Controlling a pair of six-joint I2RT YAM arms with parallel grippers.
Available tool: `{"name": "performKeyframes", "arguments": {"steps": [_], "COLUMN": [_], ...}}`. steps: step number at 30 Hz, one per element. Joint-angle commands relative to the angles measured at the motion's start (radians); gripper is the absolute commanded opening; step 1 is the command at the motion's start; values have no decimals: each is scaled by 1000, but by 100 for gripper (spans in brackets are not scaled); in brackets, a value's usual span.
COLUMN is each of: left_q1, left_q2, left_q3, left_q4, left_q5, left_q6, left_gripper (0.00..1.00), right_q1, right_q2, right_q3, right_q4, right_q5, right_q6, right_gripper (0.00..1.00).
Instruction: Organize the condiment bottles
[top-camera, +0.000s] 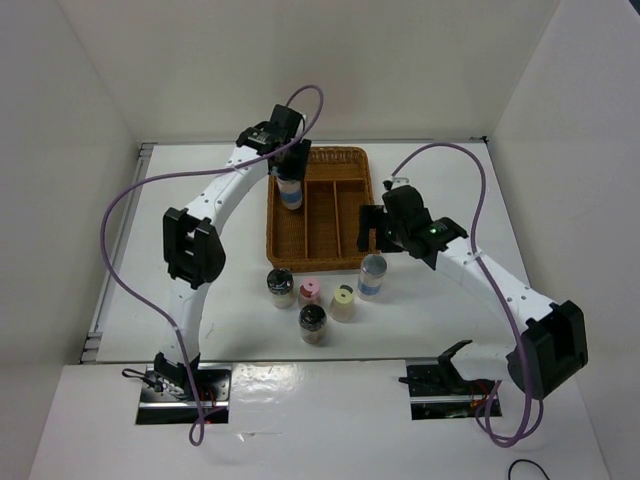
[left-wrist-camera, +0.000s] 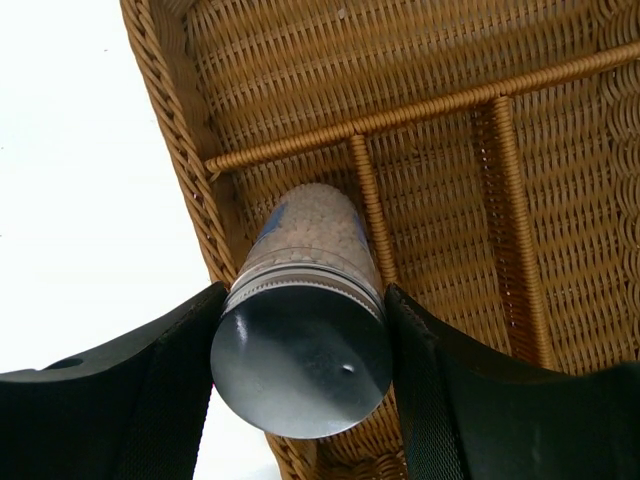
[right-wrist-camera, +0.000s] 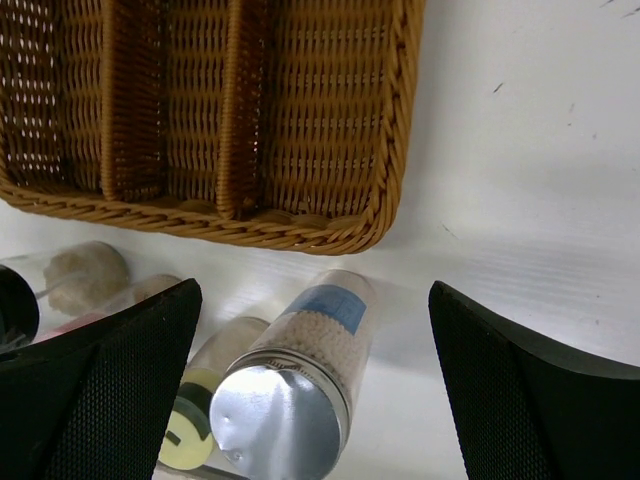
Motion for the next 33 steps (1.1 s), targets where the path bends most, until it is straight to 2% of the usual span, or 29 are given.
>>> {"name": "performKeyframes", "arguments": {"steps": [1, 14, 17, 18, 19, 22, 28, 33], "left_q1": [7, 16, 16, 16, 16, 16, -2, -2], "left_q2": [14, 63, 72, 72, 72, 63, 32, -31], "left_q3": [67, 67, 67, 67, 67, 67, 67, 58], "left_q4": [36, 18, 9, 9, 9, 9, 0, -20], "left_q5": [9, 18, 18, 18, 18, 7, -20, -31], "left_q6": [32, 50, 50, 50, 59, 59, 59, 59], "left_gripper": [43, 50, 66, 80, 88, 98, 100, 100], "right_q1": [24, 62, 71, 71, 80, 91, 109, 142], "right_q2": [19, 62, 53, 44, 44, 33, 12, 12], "right_q3": [25, 72, 72, 72, 72, 63, 42, 32], "right_q4": [0, -103, -114, -125, -125, -134, -152, -163], "right_q5": [25, 55, 42, 42, 32, 7, 7, 18], "right_q6": [-24, -25, -2, -1, 12, 12, 31, 60], "right_gripper": [98, 98, 98, 98, 98, 98, 98, 94]}}
